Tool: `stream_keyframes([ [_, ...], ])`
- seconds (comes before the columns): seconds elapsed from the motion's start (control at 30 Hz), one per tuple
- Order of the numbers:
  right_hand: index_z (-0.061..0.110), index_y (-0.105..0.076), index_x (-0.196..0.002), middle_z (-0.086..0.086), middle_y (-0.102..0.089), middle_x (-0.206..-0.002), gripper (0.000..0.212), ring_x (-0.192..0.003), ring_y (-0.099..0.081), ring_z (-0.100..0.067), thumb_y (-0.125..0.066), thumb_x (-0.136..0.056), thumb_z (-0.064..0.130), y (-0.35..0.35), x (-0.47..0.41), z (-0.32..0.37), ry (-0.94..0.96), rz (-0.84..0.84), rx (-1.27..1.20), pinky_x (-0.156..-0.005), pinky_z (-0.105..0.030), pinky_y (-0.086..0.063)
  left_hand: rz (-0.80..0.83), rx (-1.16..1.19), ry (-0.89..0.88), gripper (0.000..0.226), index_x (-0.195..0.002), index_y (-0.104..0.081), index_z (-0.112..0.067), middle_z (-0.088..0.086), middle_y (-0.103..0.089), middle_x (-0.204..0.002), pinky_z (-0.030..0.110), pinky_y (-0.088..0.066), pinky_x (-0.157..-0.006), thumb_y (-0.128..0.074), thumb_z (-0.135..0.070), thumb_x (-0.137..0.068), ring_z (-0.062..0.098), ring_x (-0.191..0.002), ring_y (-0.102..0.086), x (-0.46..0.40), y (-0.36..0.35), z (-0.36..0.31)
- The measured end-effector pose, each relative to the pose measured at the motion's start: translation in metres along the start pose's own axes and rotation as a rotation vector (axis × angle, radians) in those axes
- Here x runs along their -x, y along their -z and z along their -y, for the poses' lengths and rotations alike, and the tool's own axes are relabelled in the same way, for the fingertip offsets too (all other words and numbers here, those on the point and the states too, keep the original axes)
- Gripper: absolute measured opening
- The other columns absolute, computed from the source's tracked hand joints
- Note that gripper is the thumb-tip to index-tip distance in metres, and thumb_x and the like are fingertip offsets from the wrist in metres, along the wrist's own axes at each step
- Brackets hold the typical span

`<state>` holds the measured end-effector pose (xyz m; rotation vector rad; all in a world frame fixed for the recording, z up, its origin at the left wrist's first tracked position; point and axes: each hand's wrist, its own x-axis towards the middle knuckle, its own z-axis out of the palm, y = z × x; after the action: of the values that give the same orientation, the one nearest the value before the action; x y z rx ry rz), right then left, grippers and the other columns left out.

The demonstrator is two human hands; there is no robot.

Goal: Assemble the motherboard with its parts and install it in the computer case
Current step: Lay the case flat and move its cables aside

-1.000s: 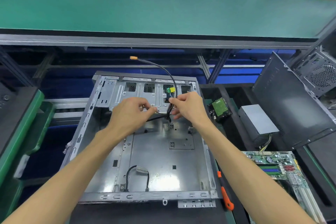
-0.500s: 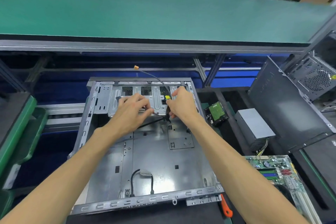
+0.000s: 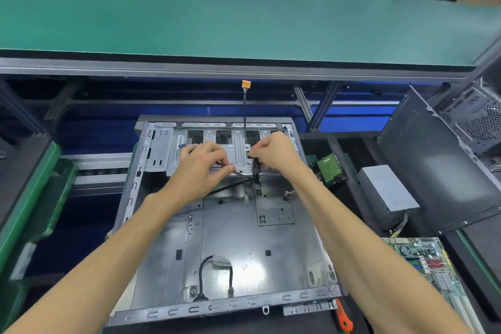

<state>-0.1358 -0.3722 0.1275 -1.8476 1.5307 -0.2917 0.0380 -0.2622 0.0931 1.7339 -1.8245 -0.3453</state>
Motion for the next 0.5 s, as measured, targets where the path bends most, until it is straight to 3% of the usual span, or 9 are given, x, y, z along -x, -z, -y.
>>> stream_keyframes([
  [0.1,0.006,-0.079,-0.098,-0.005,-0.059,-0.064,0.012,-0.051,-0.047,-0.015,-0.073,-0.092,0.016,0.006,0.001,-0.006,-0.088,0.113,-0.24,-0.045,-0.022,-0.038,-0.013,0.003,-0.008,0.015,-0.082,-0.062,-0.029,-0.013,-0.057,-0.107,0.034,-0.018,-0.113,-0.066,-0.039,-0.093,0.005,-0.107,-0.048,-0.001,-0.001,0.002],
  [0.23,-0.002,-0.074,-0.106,0.0,-0.052,-0.062,0.02,-0.044,-0.041,-0.007,-0.069,-0.093,0.012,0.011,0.005,-0.008,-0.141,0.183,-0.381,-0.041,-0.019,-0.032,-0.014,0.018,-0.004,0.014,-0.084,-0.063,-0.026,-0.011,-0.059,-0.104,0.041,-0.028,-0.112,-0.067,-0.036,-0.092,0.011,-0.104,-0.055,-0.001,-0.001,0.001],
  [0.33,-0.004,-0.073,-0.104,-0.001,-0.051,-0.062,0.019,-0.044,-0.042,-0.009,-0.064,-0.095,0.01,0.012,0.007,-0.002,-0.149,0.189,-0.369,-0.039,-0.019,-0.032,-0.026,0.092,0.018,0.016,-0.083,-0.057,-0.027,-0.012,-0.059,-0.101,0.042,-0.035,-0.109,-0.069,-0.034,-0.091,0.01,-0.103,-0.056,0.0,0.001,0.0],
  [0.5,0.005,-0.072,-0.094,-0.008,-0.06,-0.067,0.02,-0.047,-0.049,-0.016,-0.056,-0.101,0.015,0.018,0.008,0.009,-0.068,0.059,-0.265,-0.042,-0.022,-0.04,-0.007,0.126,0.027,0.012,-0.089,-0.056,-0.027,-0.011,-0.056,-0.103,0.045,-0.039,-0.104,-0.067,-0.031,-0.094,0.012,-0.105,-0.052,0.0,0.006,0.002],
])
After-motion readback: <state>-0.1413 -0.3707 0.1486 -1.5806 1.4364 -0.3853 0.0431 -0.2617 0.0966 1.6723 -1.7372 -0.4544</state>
